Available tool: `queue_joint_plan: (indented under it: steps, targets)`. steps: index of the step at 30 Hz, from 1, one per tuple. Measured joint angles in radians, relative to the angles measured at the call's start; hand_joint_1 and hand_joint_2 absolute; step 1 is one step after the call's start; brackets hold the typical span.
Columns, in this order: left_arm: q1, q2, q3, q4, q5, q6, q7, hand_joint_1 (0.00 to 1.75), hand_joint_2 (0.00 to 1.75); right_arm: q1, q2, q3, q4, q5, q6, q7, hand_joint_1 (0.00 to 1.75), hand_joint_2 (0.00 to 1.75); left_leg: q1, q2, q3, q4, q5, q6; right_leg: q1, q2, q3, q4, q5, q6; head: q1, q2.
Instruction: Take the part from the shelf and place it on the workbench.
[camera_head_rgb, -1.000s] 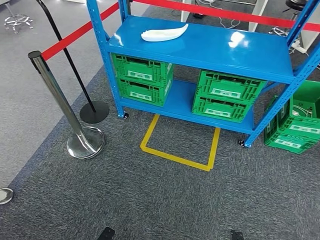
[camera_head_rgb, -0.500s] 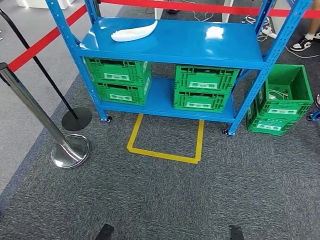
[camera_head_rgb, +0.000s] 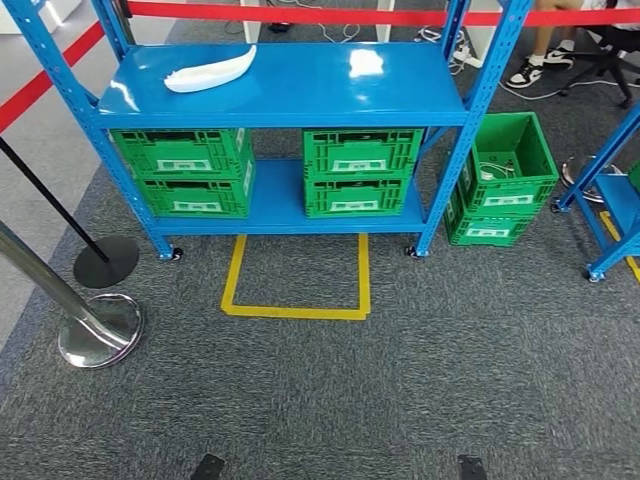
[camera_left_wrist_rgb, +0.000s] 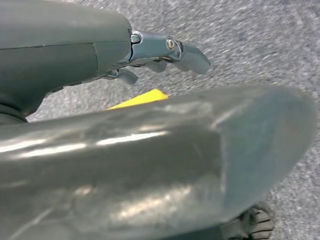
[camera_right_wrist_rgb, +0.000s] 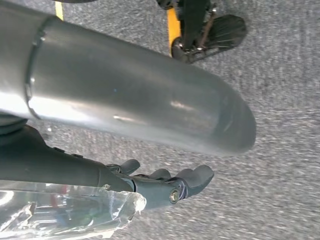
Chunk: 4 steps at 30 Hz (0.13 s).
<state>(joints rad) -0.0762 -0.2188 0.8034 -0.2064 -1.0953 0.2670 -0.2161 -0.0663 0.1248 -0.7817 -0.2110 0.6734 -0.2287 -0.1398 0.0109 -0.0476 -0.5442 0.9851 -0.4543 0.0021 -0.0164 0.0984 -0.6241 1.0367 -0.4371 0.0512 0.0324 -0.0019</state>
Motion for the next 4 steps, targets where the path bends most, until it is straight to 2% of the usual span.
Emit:
queue_joint_plan:
  steps: [1,2,3,4]
  targets:
    - [0.0,-0.001,0.002,0.0,0.0,0.0,-0.002,0.0,0.0,-0.001,-0.001,0.0,0.0,0.002,0.0,0.0,0.0,0.0,0.001,0.012,0.001,-0.003,0.002,0.006,0.001,-0.026,-0.018,0.035,-0.022,0.004,0.003,0.0]
    - [0.001,-0.002,0.003,0.0,0.0,-0.001,-0.003,0.0,0.0,-0.004,-0.002,0.001,0.0,0.003,0.0,0.0,0.0,0.0,0.0,0.024,0.001,-0.004,0.003,0.01,0.002,-0.056,-0.043,0.092,-0.053,0.006,0.006,0.0]
    - [0.002,-0.002,0.005,0.0,0.0,-0.002,-0.003,0.0,0.0,-0.006,-0.002,0.001,0.0,0.003,0.0,-0.001,0.0,0.0,-0.002,0.036,0.001,-0.004,0.003,0.013,0.003,-0.077,-0.073,0.162,-0.088,0.009,0.009,0.0]
    - [0.003,-0.003,0.006,0.0,0.0,-0.002,-0.003,0.0,0.0,-0.008,-0.002,0.001,0.0,0.004,0.0,-0.001,0.0,0.0,-0.003,0.043,0.001,-0.004,0.003,0.013,0.003,-0.085,-0.091,0.201,-0.107,0.01,0.009,0.0]
